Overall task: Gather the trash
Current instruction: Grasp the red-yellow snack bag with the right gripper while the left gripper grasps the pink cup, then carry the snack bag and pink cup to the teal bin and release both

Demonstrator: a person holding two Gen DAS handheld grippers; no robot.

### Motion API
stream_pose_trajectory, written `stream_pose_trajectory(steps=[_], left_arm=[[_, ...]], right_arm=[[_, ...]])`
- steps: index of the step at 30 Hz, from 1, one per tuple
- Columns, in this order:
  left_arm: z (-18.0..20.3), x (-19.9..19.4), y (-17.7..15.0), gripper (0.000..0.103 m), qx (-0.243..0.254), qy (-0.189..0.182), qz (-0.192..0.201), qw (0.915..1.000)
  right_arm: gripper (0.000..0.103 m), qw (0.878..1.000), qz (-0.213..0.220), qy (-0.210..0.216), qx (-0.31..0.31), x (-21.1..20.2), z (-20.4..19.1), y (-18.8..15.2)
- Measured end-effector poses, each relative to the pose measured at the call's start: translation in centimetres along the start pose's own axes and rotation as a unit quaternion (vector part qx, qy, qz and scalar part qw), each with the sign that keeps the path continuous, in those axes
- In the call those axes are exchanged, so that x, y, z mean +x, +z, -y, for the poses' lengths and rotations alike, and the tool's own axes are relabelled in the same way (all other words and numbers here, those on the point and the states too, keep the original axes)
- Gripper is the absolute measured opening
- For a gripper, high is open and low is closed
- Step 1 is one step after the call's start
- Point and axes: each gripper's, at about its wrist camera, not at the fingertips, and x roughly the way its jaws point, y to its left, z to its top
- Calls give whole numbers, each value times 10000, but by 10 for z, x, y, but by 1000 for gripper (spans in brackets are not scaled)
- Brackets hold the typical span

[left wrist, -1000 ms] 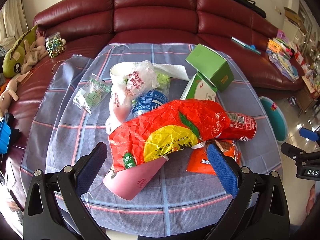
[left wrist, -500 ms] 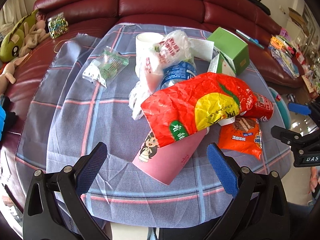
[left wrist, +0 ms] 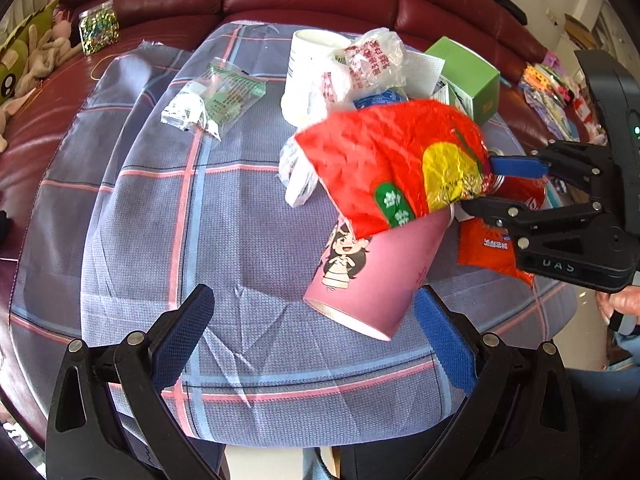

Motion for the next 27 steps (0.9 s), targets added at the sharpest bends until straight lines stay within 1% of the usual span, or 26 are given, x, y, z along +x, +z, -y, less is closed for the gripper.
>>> stream_pose_trajectory(steps=[1, 3, 7, 12, 13, 14, 15, 16, 17, 19, 22, 27], left_arm=[[2, 2, 0, 99, 46, -2, -26, 10000], [8, 7, 2, 99, 158, -20, -53, 9999], [19, 16, 8, 99, 377, 14, -29, 9993], [30, 25, 11, 99, 553, 24, 44, 9985], [32, 24, 11, 96, 567, 15, 106, 9983], [34, 23, 10, 82, 587, -19, 166, 9981], [35, 23, 10, 73, 594, -49, 173, 9981], [35, 23, 10, 68, 580, -52, 158, 9982], [35, 21, 9, 66, 555, -24, 200, 9983], [35, 16, 8, 64, 511, -29, 243, 9984], [35, 2, 6, 63, 464, -87, 332, 9983], [34, -24, 11, 63, 350, -34, 559, 9978]], right_arm=[[33, 10000, 30, -5, -10, 0, -1, 0], [27, 9999, 104, 8, -24, -3, 0, 1], [15, 9994, 257, 168, 185, -15, 5, 1], [13, 9980, 307, 363, 411, -24, 14, 0], [13, 9976, 303, 409, 463, -25, 16, -1], [13, 9971, 301, 467, 526, -26, 18, -2], [13, 9966, 302, 509, 580, -26, 20, -2], [12, 9961, 317, 539, 624, -27, 22, -2], [12, 9957, 336, 562, 661, -29, 23, -2], [10, 9944, 376, 637, 748, -32, 27, -2], [9, 9931, 403, 720, 835, -40, 32, -5], [6, 9905, 473, 855, 970, -49, 38, -11]])
